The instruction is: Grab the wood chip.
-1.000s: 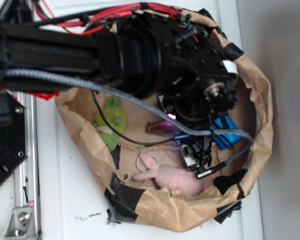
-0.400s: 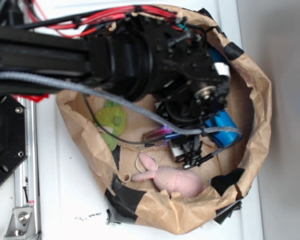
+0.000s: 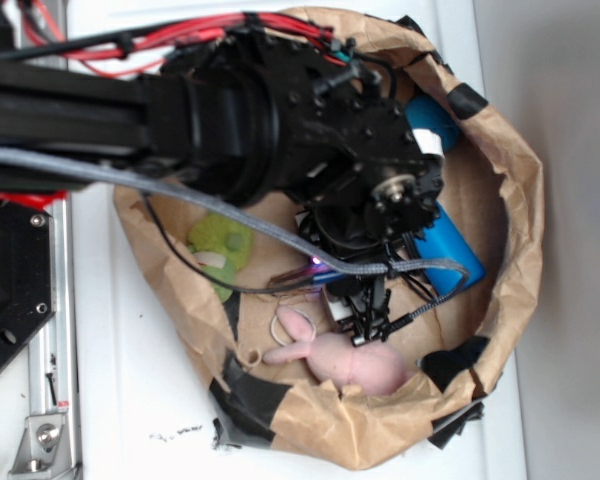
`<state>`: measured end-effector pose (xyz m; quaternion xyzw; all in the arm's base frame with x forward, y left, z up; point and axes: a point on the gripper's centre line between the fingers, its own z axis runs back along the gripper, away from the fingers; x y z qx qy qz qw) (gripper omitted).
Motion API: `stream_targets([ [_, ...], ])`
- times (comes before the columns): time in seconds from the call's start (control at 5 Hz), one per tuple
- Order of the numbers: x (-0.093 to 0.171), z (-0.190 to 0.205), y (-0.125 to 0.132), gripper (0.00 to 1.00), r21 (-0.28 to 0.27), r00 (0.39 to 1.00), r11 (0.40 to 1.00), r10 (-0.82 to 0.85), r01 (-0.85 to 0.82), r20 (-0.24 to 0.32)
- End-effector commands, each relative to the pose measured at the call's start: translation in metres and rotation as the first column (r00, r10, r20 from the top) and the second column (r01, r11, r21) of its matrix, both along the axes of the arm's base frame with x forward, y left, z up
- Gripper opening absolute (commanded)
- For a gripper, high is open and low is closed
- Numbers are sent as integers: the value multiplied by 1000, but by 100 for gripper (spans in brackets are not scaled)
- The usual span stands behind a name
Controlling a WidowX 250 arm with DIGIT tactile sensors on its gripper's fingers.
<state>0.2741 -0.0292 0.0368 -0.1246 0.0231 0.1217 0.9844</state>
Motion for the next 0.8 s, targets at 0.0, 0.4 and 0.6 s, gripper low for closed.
stream_targets([
  [0.0,18,83,16,0,33,967,999,31,-41,254],
  [0.4,16,116,23,0,118,939,991,23,-67,343],
  [0.6,12,117,28,0,127,953,989,38,-79,301],
])
